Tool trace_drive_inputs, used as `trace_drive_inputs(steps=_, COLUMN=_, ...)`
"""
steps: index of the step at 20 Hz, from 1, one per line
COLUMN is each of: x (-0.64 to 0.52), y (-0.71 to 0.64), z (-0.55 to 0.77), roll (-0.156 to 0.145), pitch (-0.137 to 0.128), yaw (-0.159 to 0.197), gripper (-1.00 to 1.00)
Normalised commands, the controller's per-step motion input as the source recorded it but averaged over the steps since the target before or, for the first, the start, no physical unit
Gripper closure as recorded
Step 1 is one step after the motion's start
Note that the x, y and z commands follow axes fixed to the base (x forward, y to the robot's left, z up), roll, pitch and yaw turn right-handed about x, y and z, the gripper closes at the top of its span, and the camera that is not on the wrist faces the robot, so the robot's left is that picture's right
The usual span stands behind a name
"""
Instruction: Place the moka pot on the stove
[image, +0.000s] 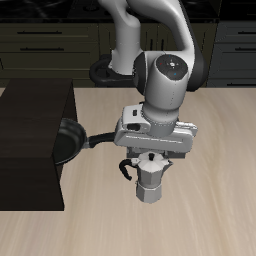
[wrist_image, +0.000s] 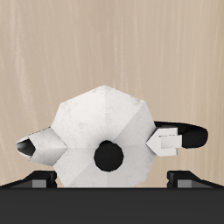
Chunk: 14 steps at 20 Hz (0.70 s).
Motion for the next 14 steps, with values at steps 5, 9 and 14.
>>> trace_drive_inputs(steps=5, x=-0.03, y=-0.05, z=-0.08, roll=0.017, pitch=0.013, yaw=-0.017, gripper=1.0)
trace_drive_inputs(steps=9, x=-0.05, y=0.04, z=0.04, roll=0.03, pitch=-0.02, yaw=0.018, gripper=1.0)
trace_drive_inputs(steps=14, x=-0.06, y=0.01, z=0.15, roll=0.008, pitch=-0.025, yaw=0.015, gripper=1.0)
